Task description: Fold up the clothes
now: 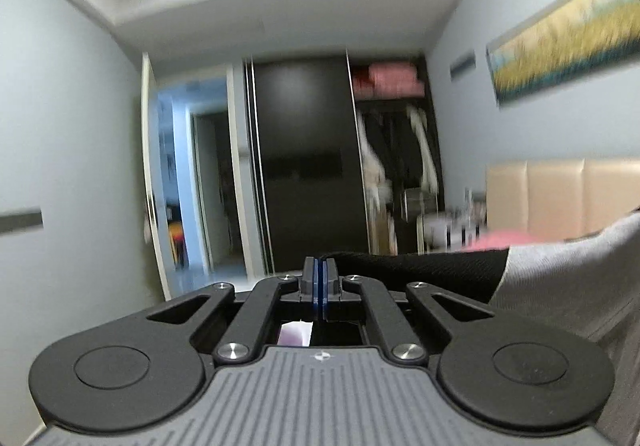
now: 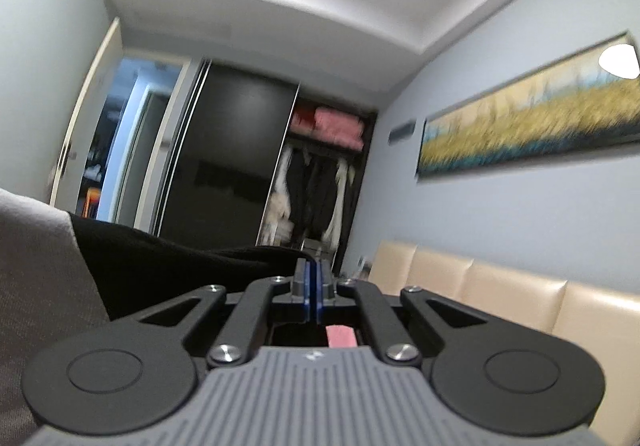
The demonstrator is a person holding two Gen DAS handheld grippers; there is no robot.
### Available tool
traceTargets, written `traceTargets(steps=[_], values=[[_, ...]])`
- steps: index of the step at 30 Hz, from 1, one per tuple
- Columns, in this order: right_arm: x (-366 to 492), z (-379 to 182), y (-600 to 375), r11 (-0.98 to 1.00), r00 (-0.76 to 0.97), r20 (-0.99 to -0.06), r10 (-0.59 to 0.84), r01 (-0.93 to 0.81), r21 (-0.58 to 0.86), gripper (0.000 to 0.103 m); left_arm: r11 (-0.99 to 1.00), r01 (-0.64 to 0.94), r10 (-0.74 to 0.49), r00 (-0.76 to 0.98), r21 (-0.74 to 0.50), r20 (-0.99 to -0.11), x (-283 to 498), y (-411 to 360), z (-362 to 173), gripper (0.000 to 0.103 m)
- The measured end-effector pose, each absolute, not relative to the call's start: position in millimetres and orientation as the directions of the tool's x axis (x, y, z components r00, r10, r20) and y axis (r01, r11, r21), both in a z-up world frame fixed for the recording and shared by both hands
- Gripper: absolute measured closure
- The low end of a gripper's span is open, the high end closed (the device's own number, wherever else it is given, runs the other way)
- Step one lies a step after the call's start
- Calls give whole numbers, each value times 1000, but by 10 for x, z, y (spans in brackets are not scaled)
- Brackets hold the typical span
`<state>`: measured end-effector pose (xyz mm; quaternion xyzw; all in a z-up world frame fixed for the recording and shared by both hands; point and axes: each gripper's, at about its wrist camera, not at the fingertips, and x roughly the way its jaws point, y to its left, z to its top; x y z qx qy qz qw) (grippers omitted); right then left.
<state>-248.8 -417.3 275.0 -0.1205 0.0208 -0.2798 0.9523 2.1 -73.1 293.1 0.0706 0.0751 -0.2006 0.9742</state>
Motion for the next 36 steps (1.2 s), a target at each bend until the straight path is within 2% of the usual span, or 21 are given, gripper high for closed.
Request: traceTargets(steps=[3, 13, 22, 28, 36], values=[[-2025, 2397, -4352, 824, 838, -84, -538, 503, -259, 100, 910, 402, -358, 886, 102, -295, 590, -961, 2542, 102], [-269, 1168, -5019, 860, 753, -416, -510, 441, -257, 100, 920, 366, -226, 789, 142, -571, 2144, -1473, 1098, 102], [694, 487, -5423, 860, 685, -519, -511, 416, -296, 100, 914, 365, -173, 743, 175, -646, 2722, -1608, 351, 102], [970, -150, -5600, 876, 612, -628, -480, 378, -300, 100, 891, 401, -127, 669, 211, -733, 2996, -1840, -254, 102], [992, -718, -5800, 902, 454, -791, -411, 331, -279, 100, 861, 460, -73, 535, 218, -842, 2939, -1703, -826, 102]])
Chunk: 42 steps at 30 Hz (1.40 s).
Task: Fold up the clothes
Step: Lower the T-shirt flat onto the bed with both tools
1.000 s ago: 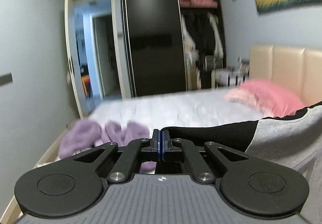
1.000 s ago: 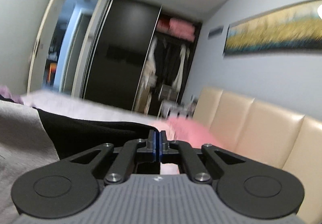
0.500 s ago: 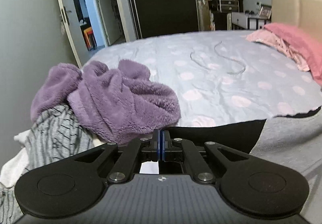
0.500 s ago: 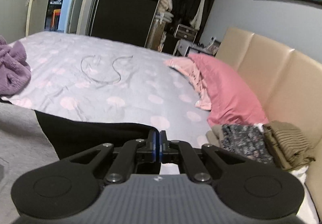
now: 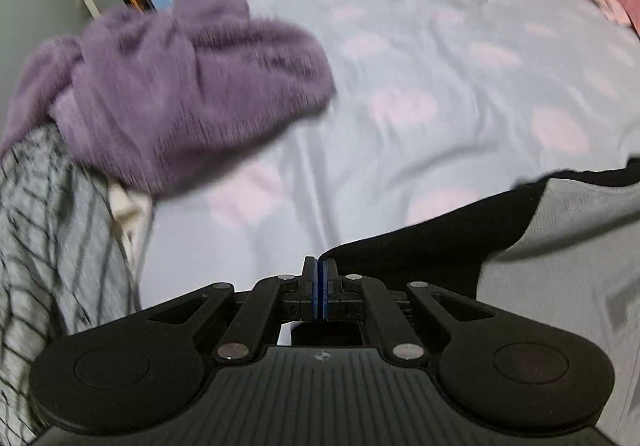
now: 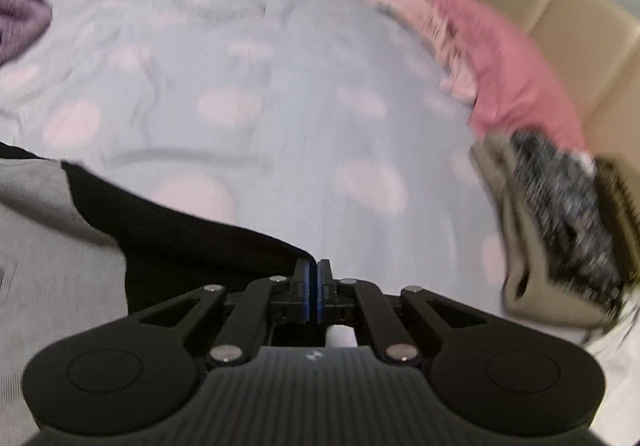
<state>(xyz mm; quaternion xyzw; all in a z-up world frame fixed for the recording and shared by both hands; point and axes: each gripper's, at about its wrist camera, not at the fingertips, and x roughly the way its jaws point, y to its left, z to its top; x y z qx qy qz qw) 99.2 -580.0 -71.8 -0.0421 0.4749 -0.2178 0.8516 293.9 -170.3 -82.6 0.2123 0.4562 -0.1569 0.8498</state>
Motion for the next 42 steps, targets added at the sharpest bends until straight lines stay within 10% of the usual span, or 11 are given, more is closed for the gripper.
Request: traceTargets(steps=[11, 17, 35, 42], values=[[857, -821, -5533, 934, 402, -843, -358, 146, -327, 97, 781, 578, -132, 523, 236, -842, 2635, -1576, -812, 98], [801, -382, -5461, 957, 511, -816, -271, 52, -285, 79, 765, 633, -265, 479, 120, -837, 2674, -1451, -474, 60], [1683, -850, -5095, 993, 519, -852, 71, -114, 13, 64, 692, 715, -445, 313, -100, -839, 2937, -2261, -1002, 61], [1652, -930, -5012, 990, 540, -837, 92, -138, 19, 97, 669, 738, -496, 358, -86, -791, 2770, -2240, -912, 99]])
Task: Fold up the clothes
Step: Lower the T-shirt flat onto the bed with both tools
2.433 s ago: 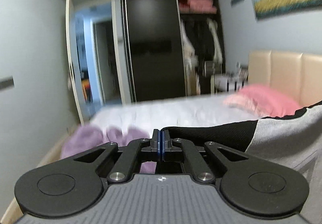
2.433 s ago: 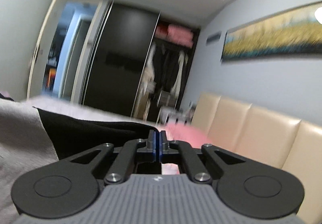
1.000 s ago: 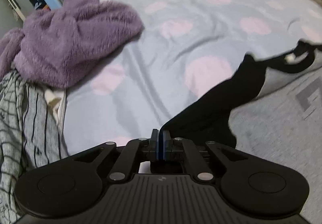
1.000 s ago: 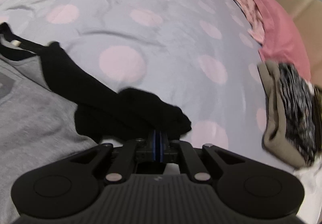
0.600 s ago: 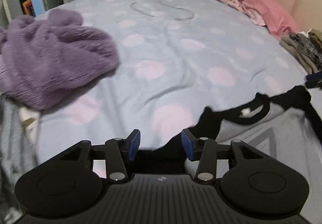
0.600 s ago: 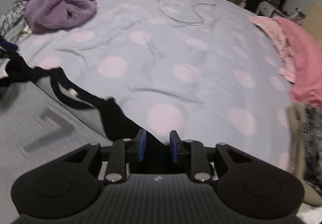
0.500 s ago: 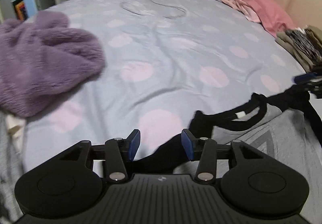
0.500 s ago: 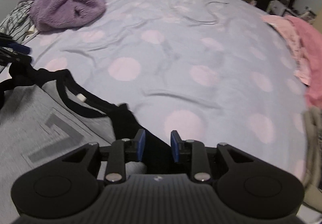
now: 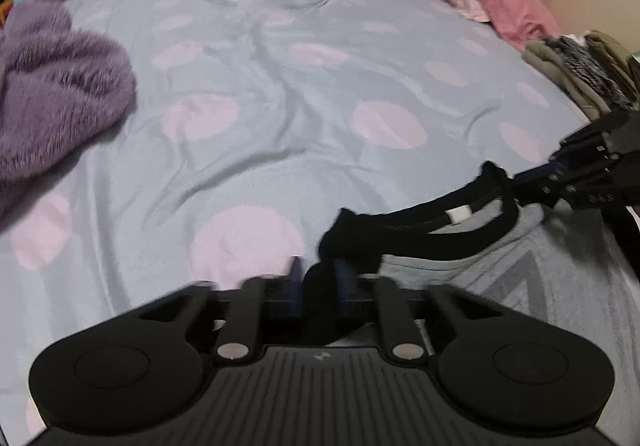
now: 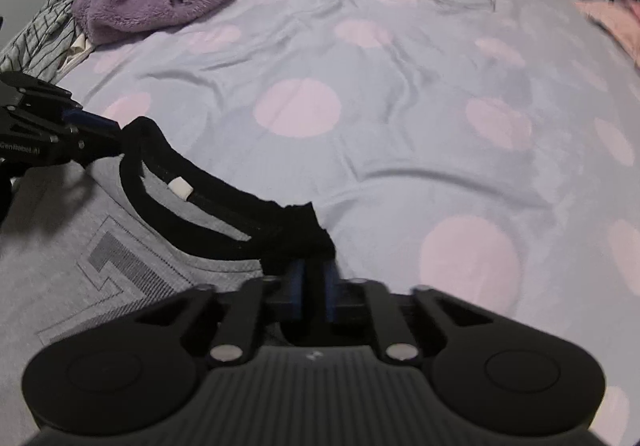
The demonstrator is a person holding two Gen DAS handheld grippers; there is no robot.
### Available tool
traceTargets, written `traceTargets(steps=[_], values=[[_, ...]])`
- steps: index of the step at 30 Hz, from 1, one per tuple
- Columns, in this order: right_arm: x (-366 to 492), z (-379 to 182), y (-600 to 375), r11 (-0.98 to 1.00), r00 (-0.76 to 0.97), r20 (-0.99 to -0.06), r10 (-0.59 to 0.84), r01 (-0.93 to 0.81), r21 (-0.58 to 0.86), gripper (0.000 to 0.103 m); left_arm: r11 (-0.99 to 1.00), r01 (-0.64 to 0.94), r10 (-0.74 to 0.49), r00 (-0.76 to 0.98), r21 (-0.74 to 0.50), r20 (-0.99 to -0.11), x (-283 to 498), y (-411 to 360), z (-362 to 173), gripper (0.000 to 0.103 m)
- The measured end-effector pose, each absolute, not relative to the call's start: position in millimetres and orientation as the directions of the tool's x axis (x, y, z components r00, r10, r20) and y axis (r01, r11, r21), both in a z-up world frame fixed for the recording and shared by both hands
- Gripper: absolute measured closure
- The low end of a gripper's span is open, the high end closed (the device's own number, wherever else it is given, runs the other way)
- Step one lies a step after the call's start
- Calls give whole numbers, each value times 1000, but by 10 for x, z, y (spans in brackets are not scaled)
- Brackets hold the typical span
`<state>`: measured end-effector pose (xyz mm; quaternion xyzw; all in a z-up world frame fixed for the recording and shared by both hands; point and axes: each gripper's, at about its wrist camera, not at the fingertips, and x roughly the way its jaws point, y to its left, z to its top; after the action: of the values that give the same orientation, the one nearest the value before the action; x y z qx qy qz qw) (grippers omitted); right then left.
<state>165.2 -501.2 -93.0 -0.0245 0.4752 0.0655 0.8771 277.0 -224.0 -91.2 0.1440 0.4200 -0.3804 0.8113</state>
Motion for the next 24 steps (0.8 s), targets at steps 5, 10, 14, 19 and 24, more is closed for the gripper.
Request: traceTargets(steps=[5, 10, 14, 19, 24], values=[[1562, -608, -4933, 984, 626, -778, 51, -166, -68, 98, 675, 738, -503, 455, -6, -735, 2689, -2283, -628, 100], [1685, -235, -4930, 975, 697, -717, -10, -151, -160, 98, 699, 712, -483, 540, 67, -689, 2869, -2426, -334, 100], [1999, -247, -4994, 970, 694, -716, -76, -116, -215, 99, 707, 698, -440, 562, 116, -700, 3092, -2620, -388, 100], [2308, -593, -5072, 975, 631, -770, -100, -94, -203, 98, 702, 698, -380, 535, 142, -755, 3272, -2792, -738, 99], [2368, -869, -5136, 979, 556, -824, -106, -88, -185, 87, 717, 680, -321, 519, 154, -792, 3306, -2756, -984, 86]])
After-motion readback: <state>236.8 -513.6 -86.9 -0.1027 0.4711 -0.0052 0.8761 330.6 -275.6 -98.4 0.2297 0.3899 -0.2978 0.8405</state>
